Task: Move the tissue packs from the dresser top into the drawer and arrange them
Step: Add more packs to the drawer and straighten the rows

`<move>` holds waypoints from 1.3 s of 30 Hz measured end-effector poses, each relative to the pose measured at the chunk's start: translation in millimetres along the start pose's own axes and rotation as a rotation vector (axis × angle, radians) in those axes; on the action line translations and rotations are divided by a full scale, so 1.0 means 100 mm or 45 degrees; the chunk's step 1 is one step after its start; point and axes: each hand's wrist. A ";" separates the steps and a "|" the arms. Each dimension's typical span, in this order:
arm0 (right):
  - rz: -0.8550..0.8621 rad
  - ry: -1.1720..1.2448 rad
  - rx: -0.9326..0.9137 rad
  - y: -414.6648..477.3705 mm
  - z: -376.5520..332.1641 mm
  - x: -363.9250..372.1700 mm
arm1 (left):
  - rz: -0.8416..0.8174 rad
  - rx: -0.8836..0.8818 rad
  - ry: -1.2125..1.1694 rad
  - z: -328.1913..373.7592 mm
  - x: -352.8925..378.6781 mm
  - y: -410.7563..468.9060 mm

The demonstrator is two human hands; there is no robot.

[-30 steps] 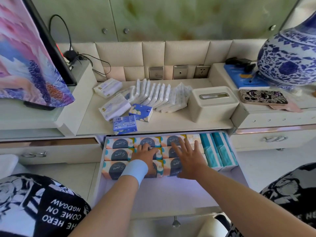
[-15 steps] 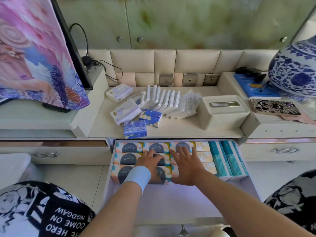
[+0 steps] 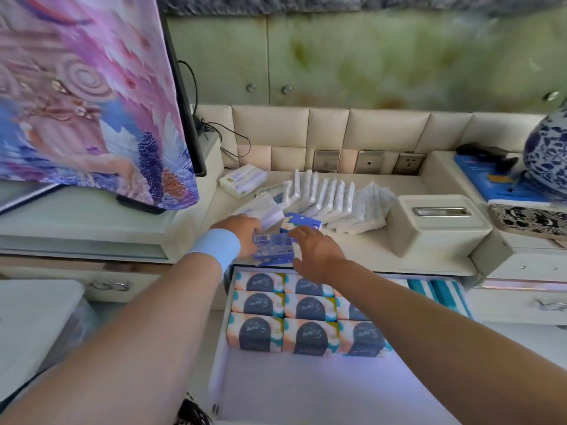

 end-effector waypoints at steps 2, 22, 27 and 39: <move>-0.035 -0.070 -0.026 0.15 -0.09 0.03 | 0.014 0.030 -0.137 -0.03 0.05 0.01; 0.055 -0.021 0.145 0.34 0.36 0.08 | -0.003 0.081 -0.150 0.23 0.33 0.19; -0.063 0.190 0.236 0.05 0.49 0.05 | -0.200 0.114 -0.287 0.36 0.43 0.06; -0.463 1.676 0.448 -1.04 0.46 0.32 | -0.457 0.244 -1.428 0.84 0.82 -0.62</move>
Point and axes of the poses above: each hand's wrist, its own y-axis towards the middle knuckle, its own x-axis out of the palm, z = x × y, and after that the axes turned 12 degrees about -z, right-handed
